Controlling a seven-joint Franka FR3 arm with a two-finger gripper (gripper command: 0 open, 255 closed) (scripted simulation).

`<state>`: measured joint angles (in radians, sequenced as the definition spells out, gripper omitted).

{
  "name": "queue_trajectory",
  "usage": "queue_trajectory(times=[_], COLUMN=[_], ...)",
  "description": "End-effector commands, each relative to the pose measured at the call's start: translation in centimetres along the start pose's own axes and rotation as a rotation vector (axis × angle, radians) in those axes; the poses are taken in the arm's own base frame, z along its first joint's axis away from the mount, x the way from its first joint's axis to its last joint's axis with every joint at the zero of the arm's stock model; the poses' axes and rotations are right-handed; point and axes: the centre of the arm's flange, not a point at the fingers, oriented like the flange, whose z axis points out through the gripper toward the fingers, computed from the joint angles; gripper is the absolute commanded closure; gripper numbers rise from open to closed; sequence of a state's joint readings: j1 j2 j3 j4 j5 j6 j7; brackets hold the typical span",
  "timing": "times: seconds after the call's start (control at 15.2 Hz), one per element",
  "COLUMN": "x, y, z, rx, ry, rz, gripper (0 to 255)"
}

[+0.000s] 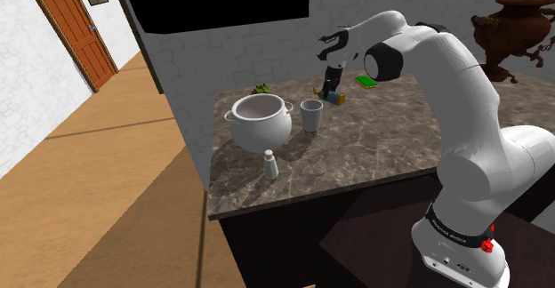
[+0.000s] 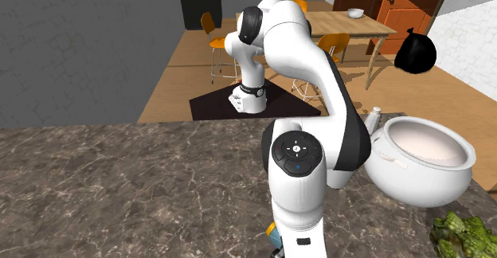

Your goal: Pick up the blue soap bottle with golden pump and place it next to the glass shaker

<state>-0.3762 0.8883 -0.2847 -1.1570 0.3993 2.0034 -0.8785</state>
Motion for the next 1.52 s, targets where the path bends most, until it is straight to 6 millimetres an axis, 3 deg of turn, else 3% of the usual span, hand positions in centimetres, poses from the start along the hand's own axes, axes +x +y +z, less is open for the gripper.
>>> queue_trajectory(times=[0.0, 0.4, 0.46, 1.06, 1.45], x=[0.1, 0.1, 0.1, 0.1, 0.4], y=[-0.1, -0.1, -0.1, -0.1, -0.4], z=[0.5, 0.5, 0.5, 0.5, -2.6], rx=[0.000, 0.000, 0.000, 0.000, 0.000], ry=[0.000, 0.000, 0.000, 0.000, 0.000], rz=[0.000, 0.000, 0.000, 0.000, 0.000], gripper=[0, 0, 255, 255, 255])
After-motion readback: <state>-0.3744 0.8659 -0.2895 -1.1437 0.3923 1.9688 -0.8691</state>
